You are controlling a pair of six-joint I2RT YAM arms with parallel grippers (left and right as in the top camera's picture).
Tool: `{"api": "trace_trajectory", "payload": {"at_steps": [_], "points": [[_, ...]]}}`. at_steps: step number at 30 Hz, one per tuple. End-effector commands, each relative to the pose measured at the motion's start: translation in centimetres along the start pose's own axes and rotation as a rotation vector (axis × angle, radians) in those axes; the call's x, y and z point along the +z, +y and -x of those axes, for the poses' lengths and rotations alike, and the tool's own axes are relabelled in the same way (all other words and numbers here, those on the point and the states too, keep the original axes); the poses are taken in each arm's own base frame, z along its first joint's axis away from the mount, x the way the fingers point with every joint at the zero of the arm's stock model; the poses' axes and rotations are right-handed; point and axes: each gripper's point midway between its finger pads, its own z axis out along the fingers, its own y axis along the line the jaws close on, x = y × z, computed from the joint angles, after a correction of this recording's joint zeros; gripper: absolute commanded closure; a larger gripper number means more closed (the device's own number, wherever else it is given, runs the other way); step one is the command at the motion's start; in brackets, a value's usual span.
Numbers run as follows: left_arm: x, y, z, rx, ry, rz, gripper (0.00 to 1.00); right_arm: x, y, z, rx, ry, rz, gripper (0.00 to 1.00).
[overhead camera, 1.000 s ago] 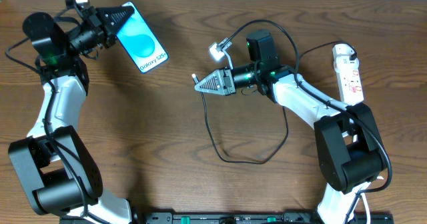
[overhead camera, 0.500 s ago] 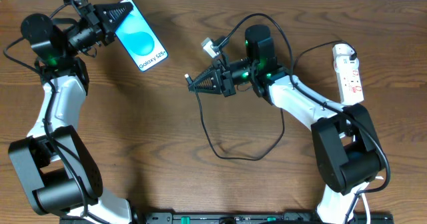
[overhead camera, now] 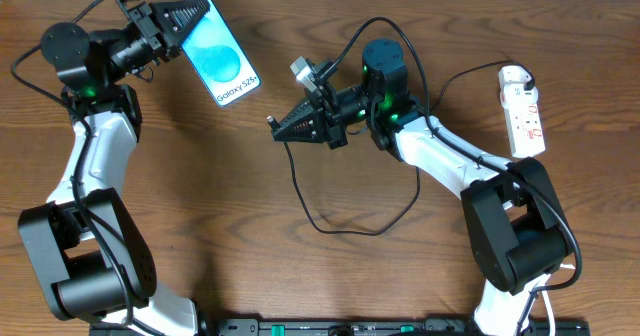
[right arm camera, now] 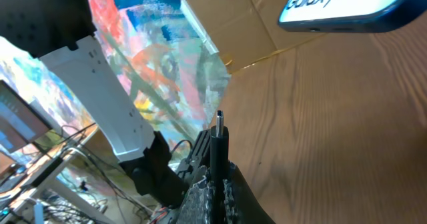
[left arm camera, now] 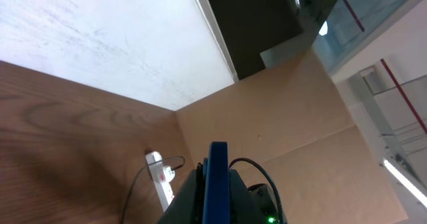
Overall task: Plug charger to phone and switch on socket
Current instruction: 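Lift the cable connector with the right gripper toward the phone, then align the connector with the phone's bottom port, right gripper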
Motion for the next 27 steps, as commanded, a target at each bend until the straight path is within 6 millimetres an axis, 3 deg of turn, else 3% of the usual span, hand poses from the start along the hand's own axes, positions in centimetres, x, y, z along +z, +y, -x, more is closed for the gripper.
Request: {"api": "trace_trajectory", "payload": {"at_steps": [1,27], "points": [[0.3,-2.0,-0.3,0.019,0.016,-0.026,0.93,0.3,-0.6,0.4,-0.017,-0.012,-0.027,0.99],[3.4,-3.8,-3.6,0.137,0.125,-0.096,0.93,0.3,-1.7,0.9,0.124,-0.047,-0.09,0.99]]}}
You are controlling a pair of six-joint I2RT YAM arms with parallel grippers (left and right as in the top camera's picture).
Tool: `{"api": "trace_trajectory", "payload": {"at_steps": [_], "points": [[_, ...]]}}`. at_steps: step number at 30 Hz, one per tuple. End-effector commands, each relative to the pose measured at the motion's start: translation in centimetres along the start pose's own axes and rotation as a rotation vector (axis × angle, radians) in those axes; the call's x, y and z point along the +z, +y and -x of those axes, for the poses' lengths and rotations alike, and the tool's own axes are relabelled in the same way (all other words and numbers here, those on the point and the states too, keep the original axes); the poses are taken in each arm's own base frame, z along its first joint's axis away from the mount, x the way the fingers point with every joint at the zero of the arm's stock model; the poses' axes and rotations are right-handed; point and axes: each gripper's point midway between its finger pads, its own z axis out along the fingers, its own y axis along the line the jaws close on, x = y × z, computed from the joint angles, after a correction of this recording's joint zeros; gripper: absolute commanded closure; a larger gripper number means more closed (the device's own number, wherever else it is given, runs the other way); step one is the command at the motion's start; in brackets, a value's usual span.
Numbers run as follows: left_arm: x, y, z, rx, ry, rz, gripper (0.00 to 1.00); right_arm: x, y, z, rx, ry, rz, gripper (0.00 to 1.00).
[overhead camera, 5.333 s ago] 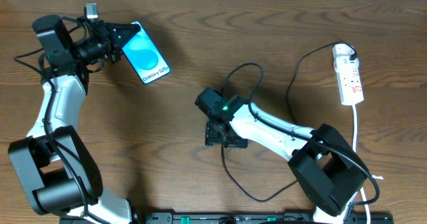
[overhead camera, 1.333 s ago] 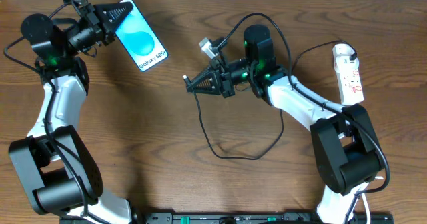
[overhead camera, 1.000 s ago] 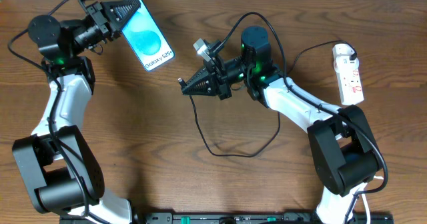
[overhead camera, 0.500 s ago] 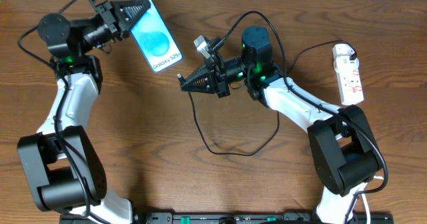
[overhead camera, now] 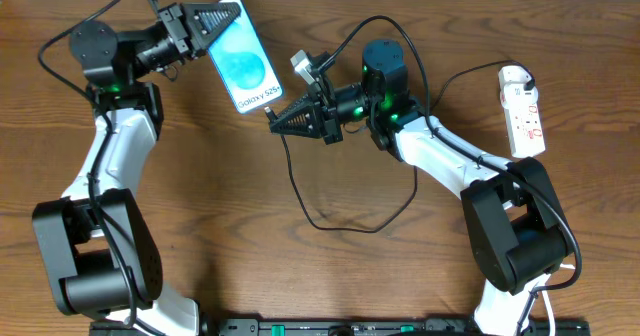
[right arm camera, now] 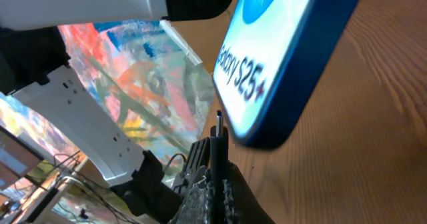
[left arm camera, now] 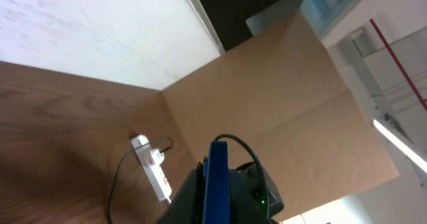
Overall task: Plug charger to phone and switch on socket
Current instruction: 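Align the connector with the phone's bottom port, right gripper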
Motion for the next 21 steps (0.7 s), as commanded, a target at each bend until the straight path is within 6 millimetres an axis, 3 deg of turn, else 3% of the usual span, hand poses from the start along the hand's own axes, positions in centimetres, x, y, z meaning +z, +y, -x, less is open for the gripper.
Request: {"api": "trace_trajectory", "payload": {"at_steps": [1,21], "points": [[0.26,-1.86,-0.21,0.069,0.017,-0.022,0.92,0.4,-0.26,0.33,0.025,-0.007,-0.011,0.99],[0.25,-1.91,-0.54,0.073,0.036,-0.025,0.93,0.39,-0.73,0.6,0.056,-0.024,-0.038,0.99]]}}
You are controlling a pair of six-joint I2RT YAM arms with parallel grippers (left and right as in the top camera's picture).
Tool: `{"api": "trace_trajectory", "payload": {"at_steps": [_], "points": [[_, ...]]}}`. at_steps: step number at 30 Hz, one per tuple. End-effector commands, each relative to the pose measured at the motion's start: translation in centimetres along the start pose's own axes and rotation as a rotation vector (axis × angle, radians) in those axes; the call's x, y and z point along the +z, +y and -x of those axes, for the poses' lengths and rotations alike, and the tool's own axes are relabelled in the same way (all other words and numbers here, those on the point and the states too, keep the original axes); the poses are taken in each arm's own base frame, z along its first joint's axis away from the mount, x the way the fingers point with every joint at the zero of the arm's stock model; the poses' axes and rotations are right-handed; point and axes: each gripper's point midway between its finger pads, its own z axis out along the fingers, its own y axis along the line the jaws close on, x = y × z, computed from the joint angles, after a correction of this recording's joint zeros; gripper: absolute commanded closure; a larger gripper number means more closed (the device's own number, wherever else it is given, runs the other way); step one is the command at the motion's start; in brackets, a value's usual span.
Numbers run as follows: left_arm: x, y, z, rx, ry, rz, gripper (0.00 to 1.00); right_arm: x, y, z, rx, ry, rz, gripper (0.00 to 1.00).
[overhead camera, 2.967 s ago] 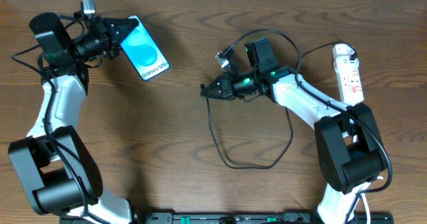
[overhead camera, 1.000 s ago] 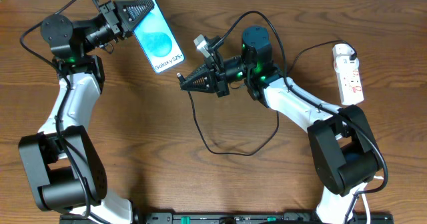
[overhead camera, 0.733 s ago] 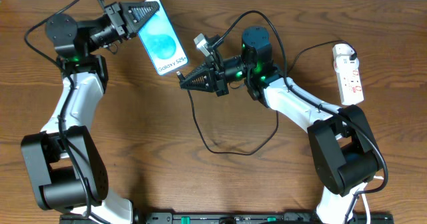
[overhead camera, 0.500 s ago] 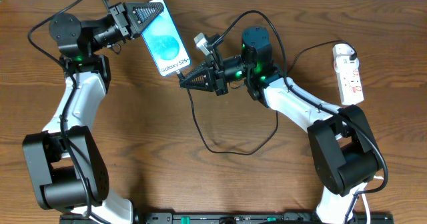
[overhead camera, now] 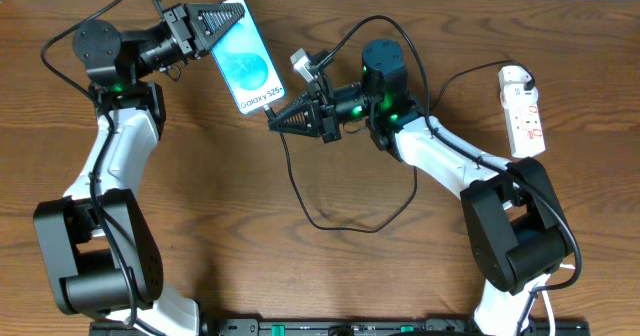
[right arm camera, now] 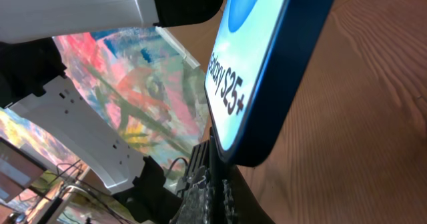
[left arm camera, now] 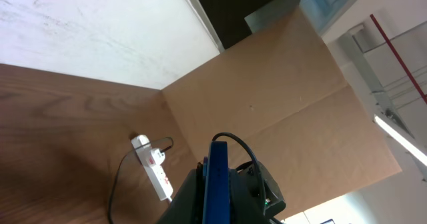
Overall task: Plug charger to phone and switch on socket
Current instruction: 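Align the connector with the phone's bottom port, right gripper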
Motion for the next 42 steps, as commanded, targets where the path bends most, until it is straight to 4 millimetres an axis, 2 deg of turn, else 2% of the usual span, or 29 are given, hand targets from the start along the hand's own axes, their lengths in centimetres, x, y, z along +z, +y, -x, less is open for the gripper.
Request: {"api": "trace_trajectory", "payload": {"at_steps": [1,17,42], "points": [[-0.1,-1.8,-0.3,0.057,0.029,-0.02,0.93,0.4,-0.3,0.4,0.014,-0.012,-0.017,0.99],[-0.1,-1.8,-0.5,0.065,0.039,-0.022,0.93,0.4,0.3,1.3,0.037,-0.031,-0.004,0.99],[-0.1,-1.8,-0.5,0.076,0.039,-0.022,0.93,0.6,-0.6,2.0,0.16,-0.079,-0.055,0.99]]}}
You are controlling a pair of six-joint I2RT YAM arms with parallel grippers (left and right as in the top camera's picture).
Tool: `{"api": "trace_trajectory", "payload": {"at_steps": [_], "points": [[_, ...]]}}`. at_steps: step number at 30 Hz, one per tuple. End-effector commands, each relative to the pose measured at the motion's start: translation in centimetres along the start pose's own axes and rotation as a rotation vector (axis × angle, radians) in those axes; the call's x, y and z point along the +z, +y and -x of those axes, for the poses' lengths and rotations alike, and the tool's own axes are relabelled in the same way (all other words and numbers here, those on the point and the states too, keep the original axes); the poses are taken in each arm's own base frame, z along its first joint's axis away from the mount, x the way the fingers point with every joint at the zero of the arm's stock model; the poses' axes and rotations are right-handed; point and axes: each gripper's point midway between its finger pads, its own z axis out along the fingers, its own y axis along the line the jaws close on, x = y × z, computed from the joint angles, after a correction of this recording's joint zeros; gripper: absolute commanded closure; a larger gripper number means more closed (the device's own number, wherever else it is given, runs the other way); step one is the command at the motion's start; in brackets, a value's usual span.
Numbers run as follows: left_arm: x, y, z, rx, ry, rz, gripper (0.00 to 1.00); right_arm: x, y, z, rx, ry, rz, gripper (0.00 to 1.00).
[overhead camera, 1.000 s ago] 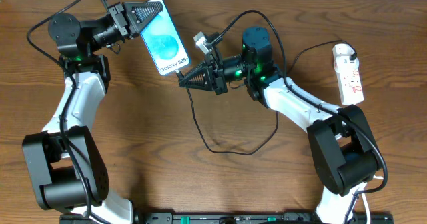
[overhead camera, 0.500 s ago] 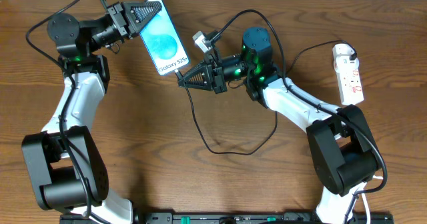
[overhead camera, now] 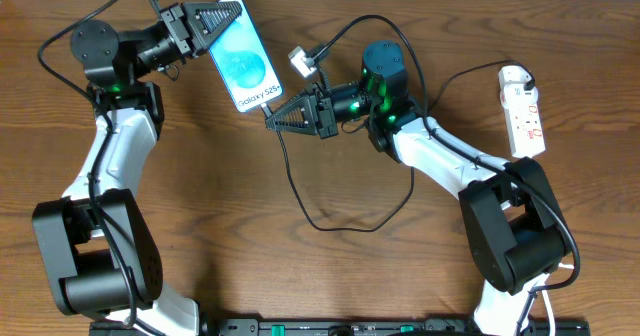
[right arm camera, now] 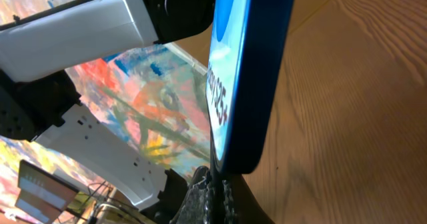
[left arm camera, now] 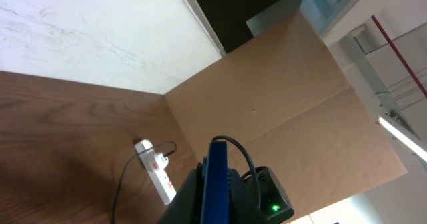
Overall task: Plug charger to phone and switch on socket
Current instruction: 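Align the connector with the phone's bottom port, right gripper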
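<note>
My left gripper (overhead camera: 225, 18) is shut on the top end of a blue phone (overhead camera: 245, 66), held above the table with its lit screen up. In the left wrist view the phone (left arm camera: 218, 177) shows edge-on between the fingers. My right gripper (overhead camera: 278, 119) is shut on the black charger plug (overhead camera: 268, 113), which meets the phone's bottom edge. From the right wrist, the phone (right arm camera: 247, 71) fills the view and the plug's metal tip is hidden at that edge above the gripper (right arm camera: 217, 191). The white socket strip (overhead camera: 522, 111) lies at the far right.
The black charger cable (overhead camera: 300, 191) hangs from the plug, loops across the middle of the brown table (overhead camera: 200, 226) and runs up to the socket strip (left arm camera: 159, 177). A cardboard wall (left arm camera: 280, 97) stands behind the table.
My right gripper has moved up closer to the phone's bottom edge, and the plug's tip is now hidden against it. The left gripper and the phone have hardly moved.
At first the phone was held at the far left, well apart from the plug in my right gripper. Then the phone was further right, just above the plug. Then the plug stood under the bottom edge, and now it meets that edge.
</note>
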Motion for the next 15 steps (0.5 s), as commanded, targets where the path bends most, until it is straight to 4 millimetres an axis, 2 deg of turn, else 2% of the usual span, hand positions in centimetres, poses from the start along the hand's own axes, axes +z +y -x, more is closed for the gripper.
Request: {"api": "trace_trajectory", "payload": {"at_steps": [1,15], "points": [[0.15,-1.91,-0.67,0.057,0.048,-0.027,0.93,0.33,-0.84,1.48,0.002,-0.069,-0.057,0.99],[0.11,-2.0,-1.2,0.057,0.079,-0.033,0.93,0.56,-1.17,1.86,0.006,-0.094,-0.079,0.99]]}}
